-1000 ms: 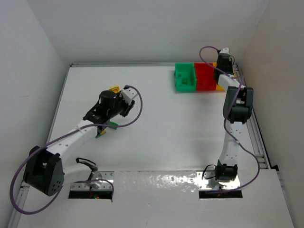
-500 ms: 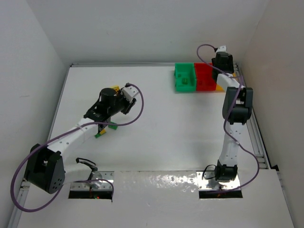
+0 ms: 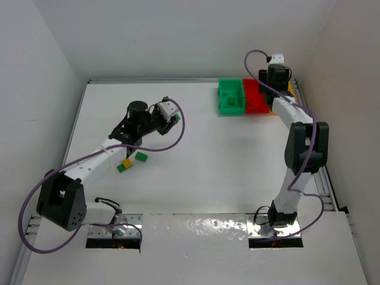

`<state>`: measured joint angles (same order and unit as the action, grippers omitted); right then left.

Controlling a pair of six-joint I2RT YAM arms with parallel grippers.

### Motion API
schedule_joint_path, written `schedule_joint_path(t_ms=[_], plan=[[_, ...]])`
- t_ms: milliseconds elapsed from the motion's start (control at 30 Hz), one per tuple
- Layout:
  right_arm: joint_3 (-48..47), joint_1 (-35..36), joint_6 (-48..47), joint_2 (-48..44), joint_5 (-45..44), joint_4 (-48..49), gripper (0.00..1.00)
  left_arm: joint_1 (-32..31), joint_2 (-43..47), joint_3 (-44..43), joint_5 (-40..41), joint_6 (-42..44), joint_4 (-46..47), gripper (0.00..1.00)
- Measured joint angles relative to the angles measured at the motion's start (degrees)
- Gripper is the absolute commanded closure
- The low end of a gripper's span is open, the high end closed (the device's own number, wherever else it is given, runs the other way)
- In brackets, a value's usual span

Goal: Sort the legos into containers by color

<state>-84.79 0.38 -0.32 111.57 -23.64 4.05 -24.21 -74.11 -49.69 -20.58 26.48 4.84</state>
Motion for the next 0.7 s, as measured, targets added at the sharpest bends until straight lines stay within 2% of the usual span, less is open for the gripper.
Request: schedule_joint_path(t_ms=[100,233,433,567,700], plan=[[4.9,1.2,1.3,-4.3,5.2,-1.8,0.32,0.0,-3.3,-4.4,-1.6,-0.2,0.3,1.0],[10.3,3.8,4.4,-11.9,14.9,-5.8,0.32,-0.6,-4.1,-5.2,-2.5,1.6,1.8,1.0],[17.4,7.6,6.9,-23.1,20.0,-7.0,0.31,-1.7,-9.8,-9.3,-2.7,0.7,4.0,1.0],[19.1,7.6,9.2,-26.3,20.9,-9.9,0.31,-2.9,-14.9,-14.5,-3.0,0.8,4.7,1.0],[18.7,7.3,11.5,-26.8,27.4,-13.8,0.33,-5.7,-17.0,-15.6,-3.3,5.1,7.0,1.0]])
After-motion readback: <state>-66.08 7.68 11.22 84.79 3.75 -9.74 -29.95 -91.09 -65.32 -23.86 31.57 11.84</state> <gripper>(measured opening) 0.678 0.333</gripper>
